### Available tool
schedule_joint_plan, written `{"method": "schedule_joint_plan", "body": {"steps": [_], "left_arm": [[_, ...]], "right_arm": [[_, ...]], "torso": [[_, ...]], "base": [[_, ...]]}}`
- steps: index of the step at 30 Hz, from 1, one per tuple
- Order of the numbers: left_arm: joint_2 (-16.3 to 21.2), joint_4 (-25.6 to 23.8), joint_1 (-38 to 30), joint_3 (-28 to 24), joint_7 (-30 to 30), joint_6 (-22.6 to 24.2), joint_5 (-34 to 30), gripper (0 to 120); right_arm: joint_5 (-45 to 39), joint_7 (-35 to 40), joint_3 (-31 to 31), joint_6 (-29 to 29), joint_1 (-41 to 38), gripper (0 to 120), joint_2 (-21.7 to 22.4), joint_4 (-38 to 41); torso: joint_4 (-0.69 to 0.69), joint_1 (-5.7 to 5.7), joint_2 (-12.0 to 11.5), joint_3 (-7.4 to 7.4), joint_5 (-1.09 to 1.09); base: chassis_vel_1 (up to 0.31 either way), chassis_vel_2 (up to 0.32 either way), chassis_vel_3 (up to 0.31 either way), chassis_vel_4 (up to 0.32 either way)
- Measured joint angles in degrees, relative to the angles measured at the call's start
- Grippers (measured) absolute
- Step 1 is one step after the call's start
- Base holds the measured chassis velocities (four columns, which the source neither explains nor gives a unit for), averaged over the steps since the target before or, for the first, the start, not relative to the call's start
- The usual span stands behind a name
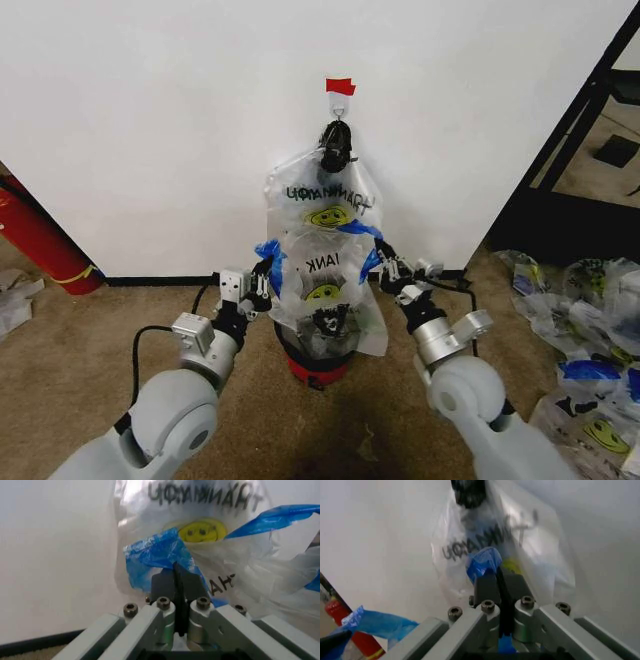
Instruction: Pick up the garbage bag from the wall and place it over the trash bin.
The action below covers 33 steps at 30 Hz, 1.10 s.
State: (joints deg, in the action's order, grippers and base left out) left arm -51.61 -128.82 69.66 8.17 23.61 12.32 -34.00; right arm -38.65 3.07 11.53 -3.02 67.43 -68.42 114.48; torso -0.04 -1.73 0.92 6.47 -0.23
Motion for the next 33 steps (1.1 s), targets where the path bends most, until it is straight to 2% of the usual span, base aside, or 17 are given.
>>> {"method": "schedule_joint_plan", "body": {"steps": [3, 10, 18, 24, 33], "left_arm": [[-0.1, 0.4, 0.9, -0.1, 0.0, -0.2, 0.6, 0], [-0.6, 0.6, 6.2, -0.3, -0.2, -1.5, 3.3, 0], [-1.5, -0.3, 10.2, -1.9, -0.2, -1.6, 6.5, 0], [-2.0, 1.0, 11.1, -2.2, -0.2, -1.7, 7.2, 0], [-1.6, -0.1, 13.3, -1.5, 0.0, 0.6, 7.1, 0]], "right_arm": [[1.0, -0.2, -0.6, -0.2, 0.3, 0, -0.1, -0.9], [5.0, -1.1, -0.7, -1.8, 6.2, 0, 1.3, -1.8], [7.8, 1.8, 1.5, -0.5, 12.9, 0, 1.3, 0.9], [8.3, 2.1, 2.9, -0.5, 15.4, 0, 1.3, 1.0], [9.0, 3.0, 2.1, 0.8, 18.7, 0, -0.3, 3.0]], "torso": [[0.0, 0.0, 0.0, 0.0, 0.0], [-0.01, 0.01, 0.0, -0.01, 0.01], [-0.02, 0.01, 0.0, -0.01, 0.01], [-0.01, 0.01, 0.0, -0.01, 0.0], [-0.01, 0.01, 0.0, -0.01, 0.0]], "base": [[0.0, 0.0, 0.0, 0.0], [0.0, 0.0, 0.0, 0.0], [0.0, 0.0, 0.0, 0.0], [0.0, 0.0, 0.0, 0.0], [0.0, 0.0, 0.0, 0.0]]}}
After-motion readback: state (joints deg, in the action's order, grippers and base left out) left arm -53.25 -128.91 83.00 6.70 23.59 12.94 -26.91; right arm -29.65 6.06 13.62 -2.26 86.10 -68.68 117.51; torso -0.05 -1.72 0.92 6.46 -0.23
